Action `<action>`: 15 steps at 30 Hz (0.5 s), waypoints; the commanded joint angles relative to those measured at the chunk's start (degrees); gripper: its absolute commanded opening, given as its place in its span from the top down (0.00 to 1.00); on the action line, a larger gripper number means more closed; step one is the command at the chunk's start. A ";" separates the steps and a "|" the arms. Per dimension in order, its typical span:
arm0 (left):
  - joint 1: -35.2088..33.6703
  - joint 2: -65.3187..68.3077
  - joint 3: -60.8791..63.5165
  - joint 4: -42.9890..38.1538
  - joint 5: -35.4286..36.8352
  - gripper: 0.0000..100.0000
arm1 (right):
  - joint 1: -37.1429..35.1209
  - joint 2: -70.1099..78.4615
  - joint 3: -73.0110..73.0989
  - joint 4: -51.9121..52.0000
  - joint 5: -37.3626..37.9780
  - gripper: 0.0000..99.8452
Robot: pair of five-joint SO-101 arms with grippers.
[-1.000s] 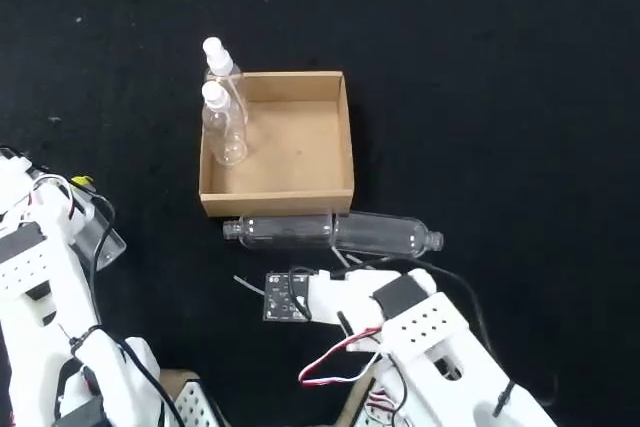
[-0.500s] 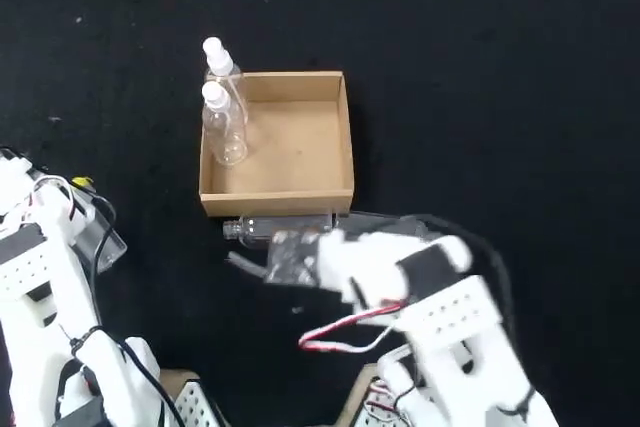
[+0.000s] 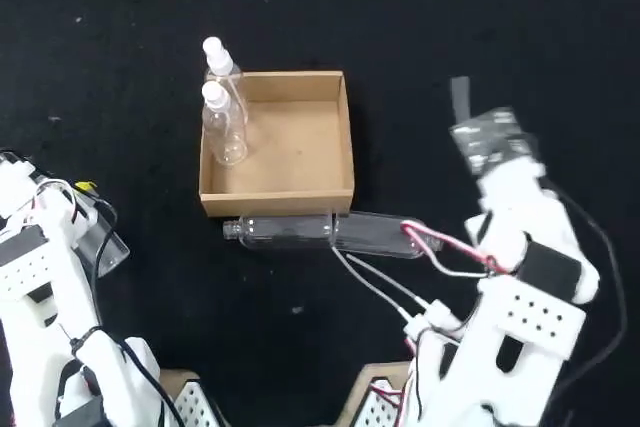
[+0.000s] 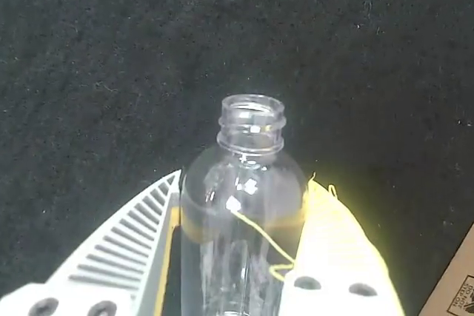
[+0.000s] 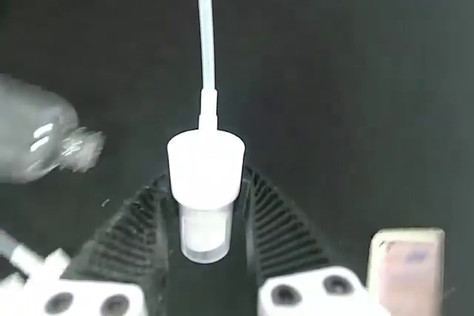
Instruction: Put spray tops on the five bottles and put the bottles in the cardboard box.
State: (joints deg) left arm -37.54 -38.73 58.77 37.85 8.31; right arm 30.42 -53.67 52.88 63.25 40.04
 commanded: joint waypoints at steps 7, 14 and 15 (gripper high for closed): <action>0.13 -2.11 -0.84 -1.05 0.53 0.97 | 12.04 29.58 -4.35 -15.91 -23.12 0.99; 0.13 -2.11 -1.01 -1.05 0.53 0.97 | 14.68 43.65 -15.52 -16.09 -39.65 0.99; 0.13 -2.11 -1.01 -1.05 0.53 0.97 | 14.33 44.09 -15.78 -16.09 -40.62 0.98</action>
State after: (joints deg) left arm -37.54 -38.73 58.77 37.85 8.31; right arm 43.69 -10.42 41.89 48.57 3.47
